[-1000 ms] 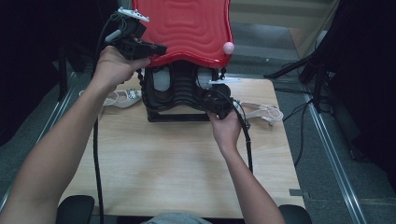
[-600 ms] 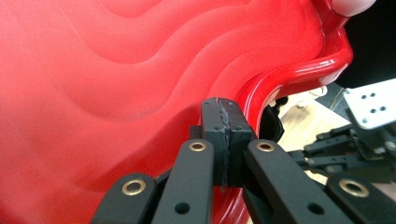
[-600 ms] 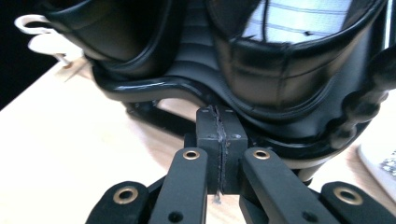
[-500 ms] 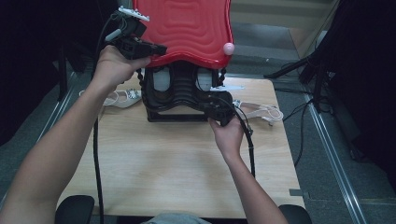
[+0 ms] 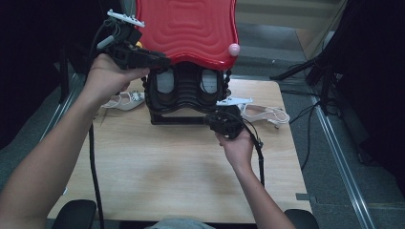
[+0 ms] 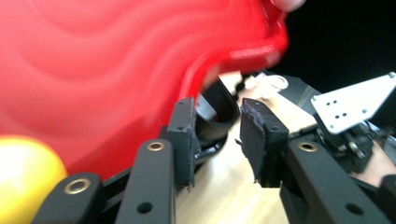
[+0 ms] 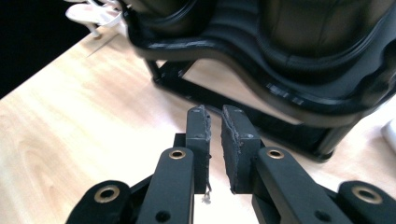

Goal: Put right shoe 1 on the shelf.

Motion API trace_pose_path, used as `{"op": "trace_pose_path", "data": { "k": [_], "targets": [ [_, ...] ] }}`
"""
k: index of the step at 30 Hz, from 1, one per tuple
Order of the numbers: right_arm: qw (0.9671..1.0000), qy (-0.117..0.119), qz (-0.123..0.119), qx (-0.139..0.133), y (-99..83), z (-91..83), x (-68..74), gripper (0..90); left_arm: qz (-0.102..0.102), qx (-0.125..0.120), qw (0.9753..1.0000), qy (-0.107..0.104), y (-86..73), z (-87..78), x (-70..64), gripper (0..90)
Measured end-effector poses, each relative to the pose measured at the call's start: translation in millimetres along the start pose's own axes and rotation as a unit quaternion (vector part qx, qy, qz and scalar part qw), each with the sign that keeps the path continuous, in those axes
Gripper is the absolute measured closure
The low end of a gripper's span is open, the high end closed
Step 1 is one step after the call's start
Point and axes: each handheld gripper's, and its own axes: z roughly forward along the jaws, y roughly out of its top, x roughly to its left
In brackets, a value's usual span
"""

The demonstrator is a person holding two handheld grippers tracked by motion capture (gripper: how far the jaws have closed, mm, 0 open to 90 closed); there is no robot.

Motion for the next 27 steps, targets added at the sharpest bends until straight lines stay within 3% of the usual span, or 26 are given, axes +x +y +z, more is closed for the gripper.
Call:
{"op": "trace_pose_path", "data": {
  "k": [2,6,10,17,27],
  "targets": [
    [0.9999,0.010,0.004,0.011,-5.0,-0.4,0.2,82.4,-0.005,0.001,1.0000,-0.005,-8.3,-1.1,-0.9,62.8],
    [0.9999,0.002,-0.007,0.011,-15.4,-1.8,1.6,82.4,-0.007,0.005,0.9999,-0.009,-21.6,-3.0,-1.7,60.7],
    [0.9992,0.024,-0.002,0.032,-30.1,-4.5,-3.4,81.0,-0.004,0.010,0.9999,-0.008,-37.2,-4.1,-2.2,58.4],
    [0.9988,0.041,0.016,0.022,-43.8,-12.4,-16.0,75.2,-0.020,0.019,0.9995,-0.017,-71.7,3.2,3.1,58.0],
    [0.9974,0.060,0.021,0.034,-53.2,-14.9,-24.6,69.7,-0.034,0.029,0.9988,-0.020,-103.0,16.0,12.0,57.9]
  ]
}}
